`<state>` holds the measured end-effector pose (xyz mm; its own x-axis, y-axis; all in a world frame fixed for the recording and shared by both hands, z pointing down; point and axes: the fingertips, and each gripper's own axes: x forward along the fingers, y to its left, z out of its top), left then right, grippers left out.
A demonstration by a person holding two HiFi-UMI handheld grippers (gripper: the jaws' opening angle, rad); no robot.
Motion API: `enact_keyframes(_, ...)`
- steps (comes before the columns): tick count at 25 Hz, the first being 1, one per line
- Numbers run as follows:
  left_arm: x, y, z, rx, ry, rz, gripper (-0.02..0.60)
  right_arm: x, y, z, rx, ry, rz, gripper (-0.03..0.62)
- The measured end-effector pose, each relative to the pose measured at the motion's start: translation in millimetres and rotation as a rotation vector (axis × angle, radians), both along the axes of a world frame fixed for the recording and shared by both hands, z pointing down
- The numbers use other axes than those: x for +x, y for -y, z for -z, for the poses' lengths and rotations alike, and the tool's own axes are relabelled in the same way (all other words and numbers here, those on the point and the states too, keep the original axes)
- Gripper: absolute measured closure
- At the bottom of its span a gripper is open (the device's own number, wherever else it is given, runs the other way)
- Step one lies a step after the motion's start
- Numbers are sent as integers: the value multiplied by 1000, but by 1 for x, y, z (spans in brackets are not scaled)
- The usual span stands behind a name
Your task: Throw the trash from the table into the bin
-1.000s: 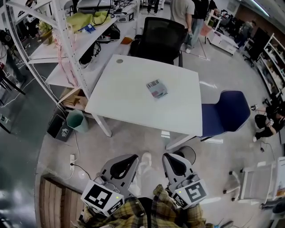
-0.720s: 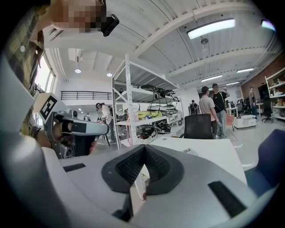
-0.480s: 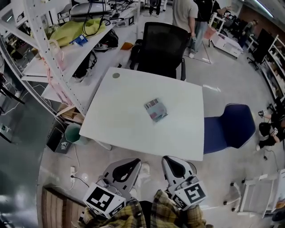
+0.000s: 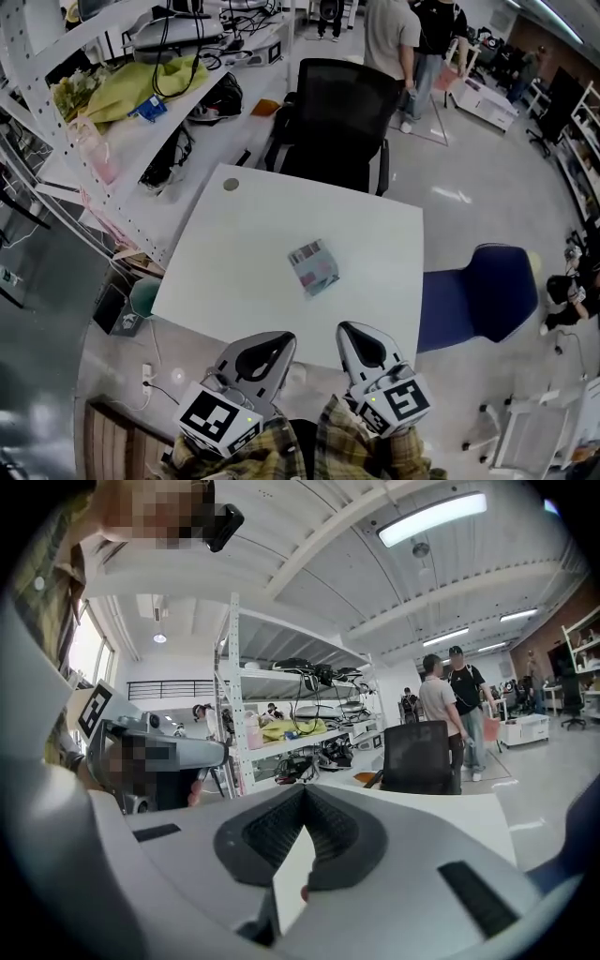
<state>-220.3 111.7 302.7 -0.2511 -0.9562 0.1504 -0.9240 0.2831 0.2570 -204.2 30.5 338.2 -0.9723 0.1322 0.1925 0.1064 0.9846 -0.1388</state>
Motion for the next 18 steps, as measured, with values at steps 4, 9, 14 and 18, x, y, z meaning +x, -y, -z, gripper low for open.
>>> enact_keyframes(4,-13,17,-4,-13,-7,-6,574,-11,17,-6,-1,-19,-12,595)
enact_keyframes(9,-29,32,-2,-4,-14,-42,574,-23,35,-13,3,-51,-73,595)
enact_keyframes(14,-56,46,1,7,4,-102,574,-41,51,-18,-32,-61,-149,595)
enact_keyframes(18,-83,57,4,25,1,-147,574,-65,57,-19,-31,-72,-191,595)
